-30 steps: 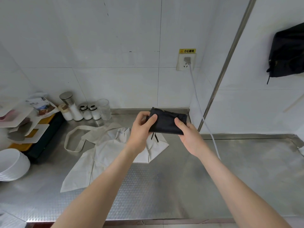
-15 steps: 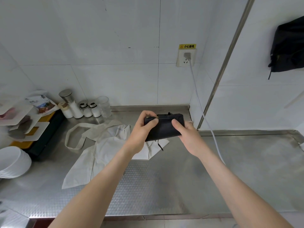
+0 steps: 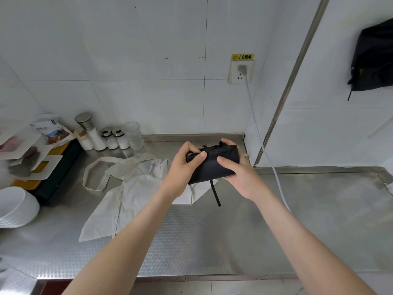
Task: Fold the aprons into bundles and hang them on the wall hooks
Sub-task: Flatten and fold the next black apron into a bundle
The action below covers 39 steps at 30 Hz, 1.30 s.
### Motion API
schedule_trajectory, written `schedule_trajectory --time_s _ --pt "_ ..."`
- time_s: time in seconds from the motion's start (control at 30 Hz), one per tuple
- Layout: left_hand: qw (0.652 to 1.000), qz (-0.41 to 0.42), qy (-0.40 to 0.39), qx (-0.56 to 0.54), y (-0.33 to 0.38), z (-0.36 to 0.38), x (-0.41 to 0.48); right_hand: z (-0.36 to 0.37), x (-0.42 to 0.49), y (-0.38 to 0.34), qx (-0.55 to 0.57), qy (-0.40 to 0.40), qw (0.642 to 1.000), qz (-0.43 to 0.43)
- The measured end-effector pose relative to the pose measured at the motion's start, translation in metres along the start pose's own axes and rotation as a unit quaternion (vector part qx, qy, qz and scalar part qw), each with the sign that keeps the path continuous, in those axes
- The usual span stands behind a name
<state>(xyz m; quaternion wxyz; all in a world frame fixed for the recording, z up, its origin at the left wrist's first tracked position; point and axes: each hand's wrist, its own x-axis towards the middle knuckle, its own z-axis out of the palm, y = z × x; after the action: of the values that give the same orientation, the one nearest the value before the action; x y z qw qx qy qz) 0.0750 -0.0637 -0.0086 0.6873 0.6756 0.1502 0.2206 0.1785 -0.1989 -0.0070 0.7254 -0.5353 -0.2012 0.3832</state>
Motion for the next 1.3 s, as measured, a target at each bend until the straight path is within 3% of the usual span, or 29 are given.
schedule_trajectory --time_s 0.17,0.27,0.47,0.63,0.83,0.9,1.0,1.1,1.2,1.3 --pt "0.999 0.033 0.015 0.011 0.004 0.0 0.0 0.002 -0.005 -0.005 0.041 -0.027 0.999 0.007" --pt "0.999 0.045 0.012 0.011 0.006 0.004 -0.002 0.002 -0.002 -0.012 0.097 0.002 0.994 0.05" --pt "0.999 0.027 -0.014 0.015 0.011 0.004 -0.001 -0.005 0.007 -0.013 0.0 0.05 0.997 0.052" --pt "0.999 0.017 0.0 0.046 0.009 0.004 0.0 -0.006 0.008 -0.017 -0.105 0.029 0.985 0.133" --pt "0.994 -0.007 0.039 0.102 0.004 0.01 0.0 0.0 0.005 -0.019 -0.229 0.068 0.97 0.045" --pt "0.989 -0.006 0.054 0.14 0.003 0.009 0.003 0.0 0.004 -0.019 -0.191 0.049 0.98 0.035" --pt "0.977 -0.003 0.05 0.207 0.005 0.007 0.006 -0.005 0.0 -0.024 -0.024 0.0 0.997 0.072" --pt "0.967 -0.004 0.056 0.248 0.004 0.008 0.005 -0.004 -0.003 -0.024 -0.086 -0.037 0.992 0.085" --pt "0.966 0.002 0.07 0.247 0.005 0.01 0.007 0.0 0.0 -0.012 -0.178 0.036 0.983 0.014" --pt "0.969 -0.025 0.056 0.238 0.009 0.01 0.011 -0.003 0.0 -0.005 -0.152 0.056 0.986 -0.037"
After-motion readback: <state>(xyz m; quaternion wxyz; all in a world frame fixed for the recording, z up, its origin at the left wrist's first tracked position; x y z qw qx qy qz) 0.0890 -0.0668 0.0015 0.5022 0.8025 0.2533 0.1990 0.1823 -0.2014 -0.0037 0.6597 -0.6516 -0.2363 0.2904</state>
